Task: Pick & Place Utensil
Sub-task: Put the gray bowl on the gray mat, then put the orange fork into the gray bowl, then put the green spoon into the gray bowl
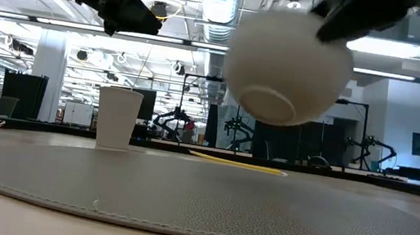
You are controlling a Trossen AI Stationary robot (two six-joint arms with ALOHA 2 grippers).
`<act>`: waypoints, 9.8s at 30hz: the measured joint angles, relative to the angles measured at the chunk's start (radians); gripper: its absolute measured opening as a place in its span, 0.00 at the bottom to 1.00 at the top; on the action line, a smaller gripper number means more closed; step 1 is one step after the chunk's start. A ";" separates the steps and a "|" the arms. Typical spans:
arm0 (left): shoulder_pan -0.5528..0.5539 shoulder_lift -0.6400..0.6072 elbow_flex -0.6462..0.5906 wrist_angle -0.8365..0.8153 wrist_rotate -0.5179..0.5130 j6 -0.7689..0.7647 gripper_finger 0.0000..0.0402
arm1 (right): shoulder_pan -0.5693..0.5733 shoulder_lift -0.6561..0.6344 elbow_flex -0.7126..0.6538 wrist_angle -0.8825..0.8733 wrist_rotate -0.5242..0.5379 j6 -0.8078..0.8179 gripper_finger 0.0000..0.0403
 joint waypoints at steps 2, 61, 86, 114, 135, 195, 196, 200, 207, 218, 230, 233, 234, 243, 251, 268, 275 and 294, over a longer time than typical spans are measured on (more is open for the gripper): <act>0.000 0.000 0.000 0.000 0.000 0.000 0.35 | 0.034 0.027 -0.001 0.020 -0.037 -0.132 0.01; 0.000 0.000 0.000 0.030 0.000 0.000 0.35 | 0.015 -0.080 0.001 -0.002 -0.154 0.231 0.16; 0.000 0.000 0.000 0.051 0.000 0.000 0.35 | 0.351 -0.268 -0.194 -0.443 0.286 1.437 0.16; 0.000 0.000 0.000 0.082 0.000 0.000 0.35 | 0.572 -0.036 -0.322 -0.332 -0.078 2.269 0.16; 0.000 0.000 0.000 0.090 0.000 0.000 0.35 | 0.580 -0.005 -0.277 -0.404 0.015 2.282 0.16; 0.000 0.000 0.000 0.174 0.000 0.000 0.35 | -0.148 0.007 0.099 -0.318 -0.289 0.874 0.01; 0.000 0.000 0.000 0.174 0.000 0.000 0.35 | -0.165 0.024 0.114 -0.310 -0.333 0.864 0.01; 0.000 0.000 0.000 0.177 0.000 0.000 0.35 | -0.183 0.104 0.174 -0.307 -0.464 0.868 0.00; 0.000 0.000 0.000 0.185 0.000 0.000 0.35 | -0.166 0.249 0.238 -0.306 -0.660 0.992 0.01; -0.005 0.000 0.000 0.187 0.000 0.000 0.35 | -0.177 0.370 0.242 -0.309 -0.762 0.976 0.03; -0.005 -0.001 0.000 0.206 0.001 0.000 0.35 | -0.236 0.393 0.244 -0.223 -0.830 1.141 0.03; -0.005 -0.001 0.000 0.204 0.000 0.000 0.35 | -0.244 0.393 0.244 -0.227 -0.828 1.167 0.03; -0.005 -0.001 0.000 0.205 0.001 0.000 0.35 | -0.245 0.393 0.244 -0.227 -0.828 1.169 0.03; -0.005 -0.001 0.000 0.206 0.001 0.000 0.35 | -0.251 0.392 0.244 -0.227 -0.812 1.208 0.06; -0.005 -0.001 0.000 0.206 0.001 0.000 0.35 | -0.260 0.437 0.246 -0.170 -0.814 1.212 0.01; -0.005 -0.001 0.000 0.209 0.000 0.000 0.35 | -0.267 0.487 0.244 -0.100 -0.851 1.237 0.13; -0.005 -0.001 0.000 0.209 0.001 0.000 0.35 | -0.269 0.487 0.244 -0.095 -0.854 1.236 0.16; -0.005 -0.001 -0.001 0.210 0.001 0.000 0.35 | -0.334 0.433 0.394 -0.081 -0.863 1.002 0.16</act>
